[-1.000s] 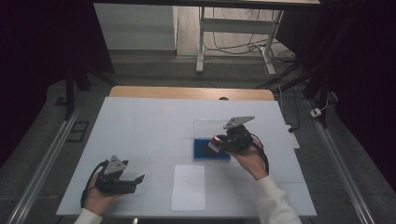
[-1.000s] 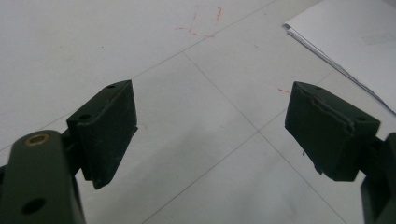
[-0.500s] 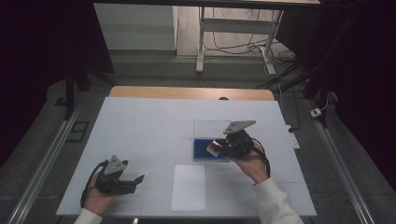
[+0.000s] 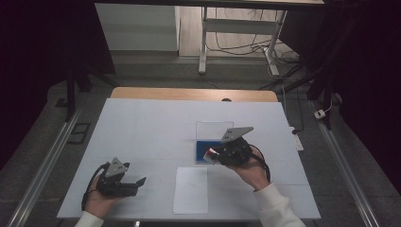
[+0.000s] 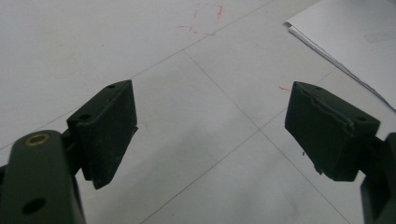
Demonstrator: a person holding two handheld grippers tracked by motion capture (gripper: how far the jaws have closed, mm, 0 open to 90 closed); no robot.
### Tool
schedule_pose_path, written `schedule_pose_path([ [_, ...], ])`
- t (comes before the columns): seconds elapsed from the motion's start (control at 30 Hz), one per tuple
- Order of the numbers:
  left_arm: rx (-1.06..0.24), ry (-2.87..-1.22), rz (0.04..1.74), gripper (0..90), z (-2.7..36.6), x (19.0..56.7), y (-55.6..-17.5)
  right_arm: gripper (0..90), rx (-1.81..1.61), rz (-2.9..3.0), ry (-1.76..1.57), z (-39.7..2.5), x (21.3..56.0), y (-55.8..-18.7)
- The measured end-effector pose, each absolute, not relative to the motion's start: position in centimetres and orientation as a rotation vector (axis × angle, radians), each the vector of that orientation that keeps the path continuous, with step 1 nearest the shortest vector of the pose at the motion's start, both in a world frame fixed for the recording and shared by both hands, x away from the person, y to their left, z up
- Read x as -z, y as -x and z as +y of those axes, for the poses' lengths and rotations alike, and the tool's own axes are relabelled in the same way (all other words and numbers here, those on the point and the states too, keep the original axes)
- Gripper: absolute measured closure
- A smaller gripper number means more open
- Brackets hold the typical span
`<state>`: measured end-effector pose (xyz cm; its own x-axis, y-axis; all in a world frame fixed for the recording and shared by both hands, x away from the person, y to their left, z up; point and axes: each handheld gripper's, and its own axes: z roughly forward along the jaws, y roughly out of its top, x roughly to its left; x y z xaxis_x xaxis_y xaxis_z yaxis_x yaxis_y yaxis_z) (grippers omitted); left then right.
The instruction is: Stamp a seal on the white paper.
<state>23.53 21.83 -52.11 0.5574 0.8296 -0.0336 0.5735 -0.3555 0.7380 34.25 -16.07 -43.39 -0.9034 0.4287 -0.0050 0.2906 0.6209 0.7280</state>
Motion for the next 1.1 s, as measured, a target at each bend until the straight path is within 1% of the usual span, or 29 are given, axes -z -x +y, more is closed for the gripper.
schedule_pose_path([
  [1.1,-0.456,-2.064,1.120,17.1,21.8,52.0,-23.6,70.0,-1.114,2.795,-0.441,-12.6,44.3,-31.0],
])
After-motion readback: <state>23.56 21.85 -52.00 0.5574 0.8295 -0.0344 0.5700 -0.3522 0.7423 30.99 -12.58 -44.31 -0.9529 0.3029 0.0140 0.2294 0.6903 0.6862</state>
